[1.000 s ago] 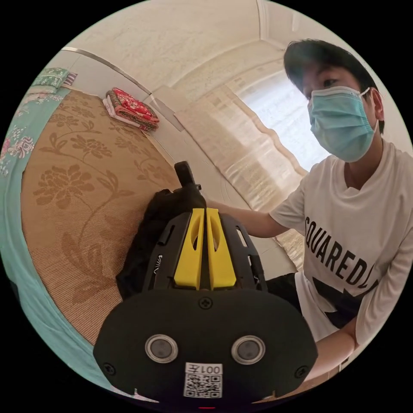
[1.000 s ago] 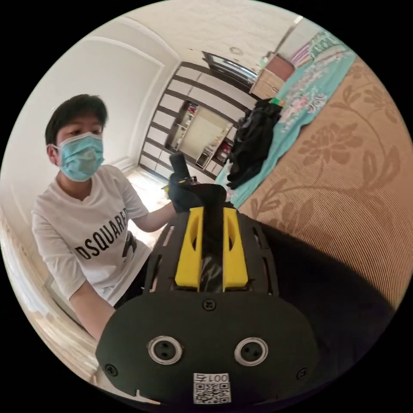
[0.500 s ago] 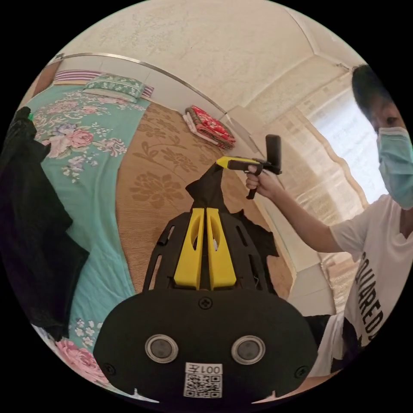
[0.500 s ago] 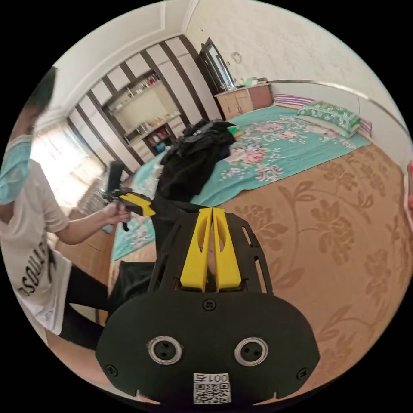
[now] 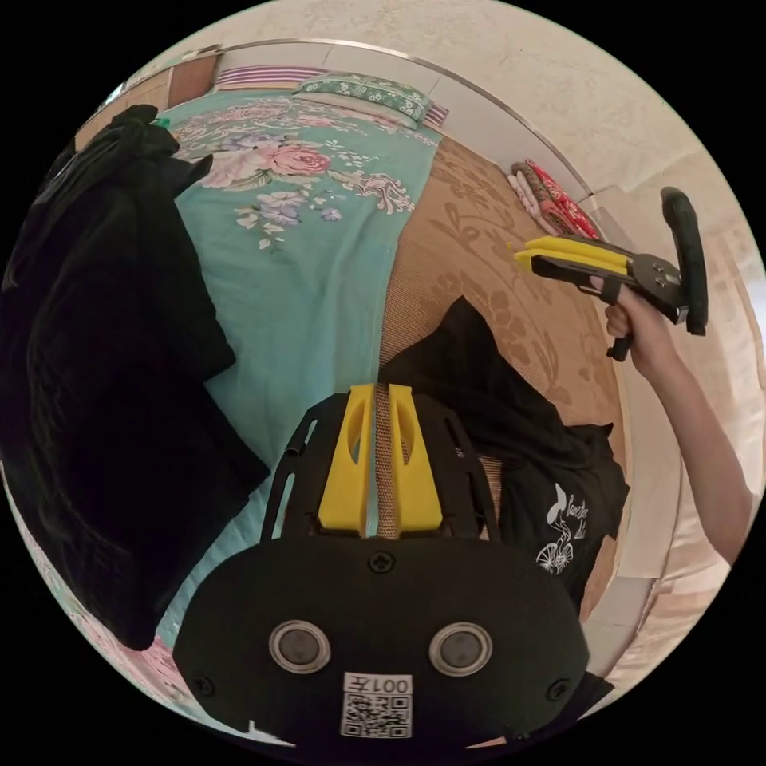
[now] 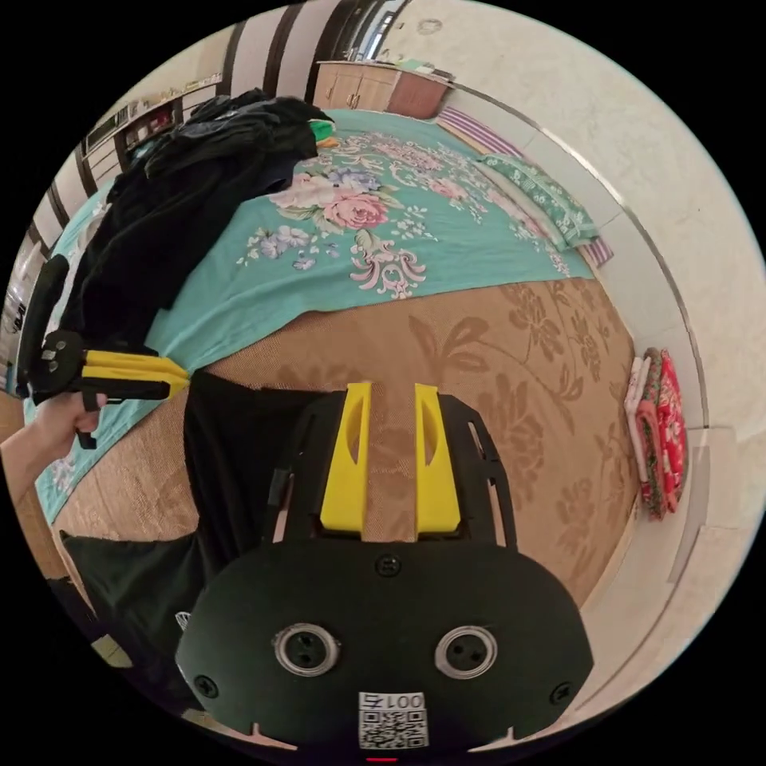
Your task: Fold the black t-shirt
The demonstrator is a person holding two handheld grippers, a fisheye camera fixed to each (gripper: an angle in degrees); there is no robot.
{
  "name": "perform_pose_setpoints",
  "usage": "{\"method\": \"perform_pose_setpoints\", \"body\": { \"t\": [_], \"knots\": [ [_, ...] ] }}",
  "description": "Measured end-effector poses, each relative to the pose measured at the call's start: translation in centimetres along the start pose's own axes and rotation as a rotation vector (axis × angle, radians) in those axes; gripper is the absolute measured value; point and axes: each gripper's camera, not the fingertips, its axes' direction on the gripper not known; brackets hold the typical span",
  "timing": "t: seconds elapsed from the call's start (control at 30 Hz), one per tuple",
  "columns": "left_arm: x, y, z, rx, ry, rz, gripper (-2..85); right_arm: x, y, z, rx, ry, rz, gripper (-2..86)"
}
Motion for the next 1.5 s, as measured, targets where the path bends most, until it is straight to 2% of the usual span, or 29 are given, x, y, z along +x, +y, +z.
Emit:
{"method": "perform_pose_setpoints", "body": {
  "t": [0.13, 0.23, 0.4, 0.57, 0.7, 0.83, 0.97, 1.13, 1.27, 1.4, 1.5],
  "knots": [
    [1.2, -0.3, 0.7, 0.007, 0.025, 0.029, 2.6, -0.5, 2.5, 1.6, -0.055, -0.196, 0.023, 7.7],
    [2.0, -0.9, 1.1, 0.016, 0.006, 0.013, 2.5, -3.1, 2.3, 3.5, -0.112, -0.183, -0.006, 7.0],
    [3.2, -0.9, 1.1, 0.018, -0.031, 0.020, 2.4, -6.6, -0.1, 3.8, -0.089, -0.081, -0.030, 1.8],
    [3.4, -0.8, 1.2, -0.005, -0.002, -0.021, 0.0, -6.8, -2.4, 3.3, -0.098, 0.018, -0.116, 0.4],
    [3.9, -0.6, 1.1, 0.002, 0.002, -0.016, -0.8, -3.4, -5.4, 2.8, -0.077, -0.022, -0.105, 0.1],
    [4.6, -0.6, 1.4, 0.003, -0.031, 0.021, -0.8, -2.5, -6.6, 4.1, -0.154, -0.052, -0.162, 0.2],
    [4.7, -0.1, 0.4, -0.002, -0.014, 0.011, -0.7, 0.8, -5.4, 0.7, -0.024, -0.114, -0.022, 0.9],
    [5.4, 5.3, -1.9, -0.076, 0.046, 0.057, 2.0, 4.6, 4.5, -5.8, 0.046, -0.125, 0.118, 3.0],
    [5.9, 12.4, -3.6, -0.231, 0.016, 0.101, 3.4, 4.3, 20.1, -11.2, -0.068, -0.093, 0.289, 7.0],
    [7.4, 17.1, -4.9, -0.351, 0.061, 0.133, 5.1, -1.7, 35.9, -16.1, -0.272, -0.116, 0.581, 11.1],
    [9.8, 19.5, -5.3, -0.424, 0.068, 0.220, 5.9, -8.6, 43.8, -18.2, -0.359, -0.190, 0.808, 13.1]
  ]
}}
